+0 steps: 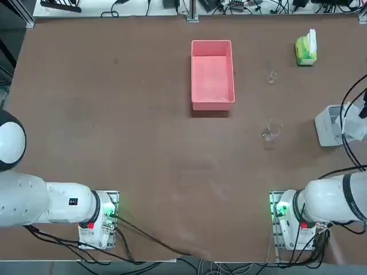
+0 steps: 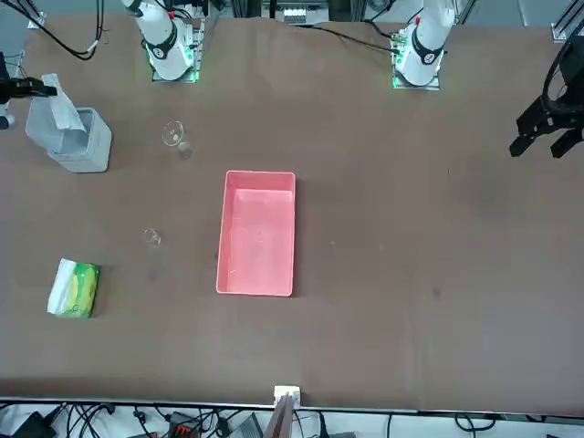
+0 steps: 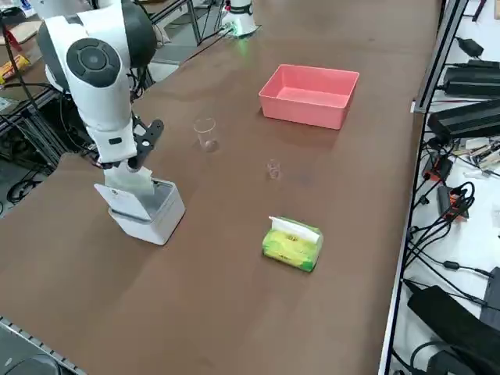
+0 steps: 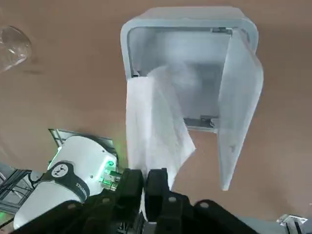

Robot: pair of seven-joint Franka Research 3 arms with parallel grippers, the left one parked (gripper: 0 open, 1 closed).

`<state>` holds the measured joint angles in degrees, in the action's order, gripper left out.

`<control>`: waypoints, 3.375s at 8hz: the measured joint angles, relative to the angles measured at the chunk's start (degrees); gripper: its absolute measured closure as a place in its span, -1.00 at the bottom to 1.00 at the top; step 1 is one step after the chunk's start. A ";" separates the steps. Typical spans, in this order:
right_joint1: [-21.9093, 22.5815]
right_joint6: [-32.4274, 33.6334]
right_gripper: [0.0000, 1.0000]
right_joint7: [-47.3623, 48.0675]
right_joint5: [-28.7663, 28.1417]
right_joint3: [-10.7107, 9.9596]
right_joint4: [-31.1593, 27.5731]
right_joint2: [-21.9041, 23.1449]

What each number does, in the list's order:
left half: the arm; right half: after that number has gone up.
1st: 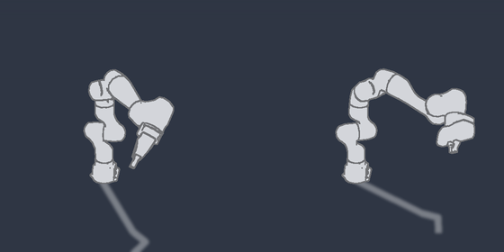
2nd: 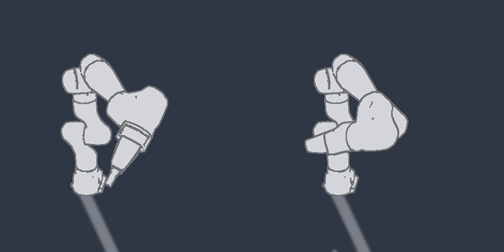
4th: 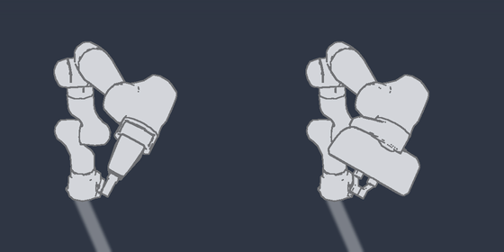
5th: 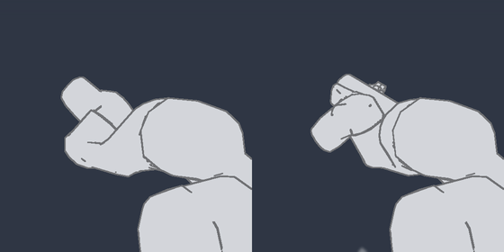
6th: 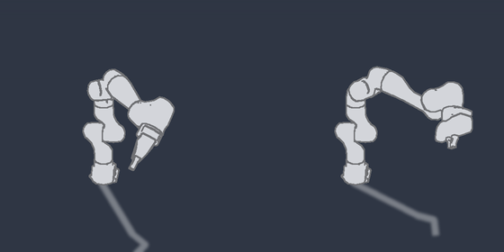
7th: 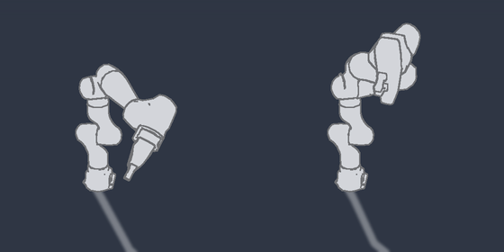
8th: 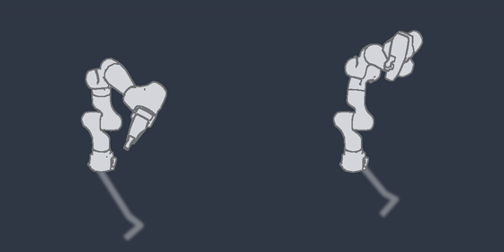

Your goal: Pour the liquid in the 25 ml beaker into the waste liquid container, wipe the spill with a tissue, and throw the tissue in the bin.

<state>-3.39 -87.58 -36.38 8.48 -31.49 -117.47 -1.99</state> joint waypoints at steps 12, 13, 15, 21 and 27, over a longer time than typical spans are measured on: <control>13.96 1.08 -1.00 8.78 -3.88 1.95 24.49 -2.96; 15.73 2.09 -1.00 12.25 -4.74 2.03 27.34 -3.68; 18.94 2.95 -1.00 19.37 -7.08 2.11 30.85 -4.92; 5.83 4.86 -1.00 37.38 -9.37 23.33 37.98 -5.85; -4.09 6.78 -1.00 41.66 -4.77 34.97 37.58 -0.50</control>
<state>-7.48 -80.80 5.28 3.71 3.48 -79.89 -2.50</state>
